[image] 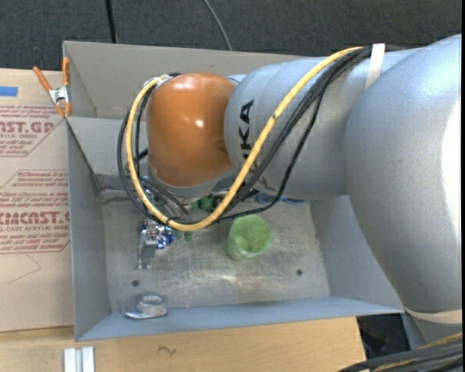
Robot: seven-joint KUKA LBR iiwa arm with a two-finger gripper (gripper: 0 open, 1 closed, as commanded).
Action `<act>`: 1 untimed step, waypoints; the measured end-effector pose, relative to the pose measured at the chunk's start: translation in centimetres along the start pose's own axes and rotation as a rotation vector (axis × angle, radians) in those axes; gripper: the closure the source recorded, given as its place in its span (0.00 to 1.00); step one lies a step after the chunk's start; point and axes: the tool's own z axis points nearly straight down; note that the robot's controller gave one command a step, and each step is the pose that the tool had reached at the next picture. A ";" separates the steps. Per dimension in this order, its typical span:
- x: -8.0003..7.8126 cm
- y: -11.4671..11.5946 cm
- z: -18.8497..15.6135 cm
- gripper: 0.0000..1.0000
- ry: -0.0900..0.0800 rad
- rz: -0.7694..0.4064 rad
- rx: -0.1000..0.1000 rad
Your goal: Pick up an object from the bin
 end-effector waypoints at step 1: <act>-2.9 -6.1 9.7 0.00 -0.016 -0.234 -0.004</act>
Offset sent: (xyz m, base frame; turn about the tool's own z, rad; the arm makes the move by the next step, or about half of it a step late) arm 0.0264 -0.0615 -0.0977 -0.2349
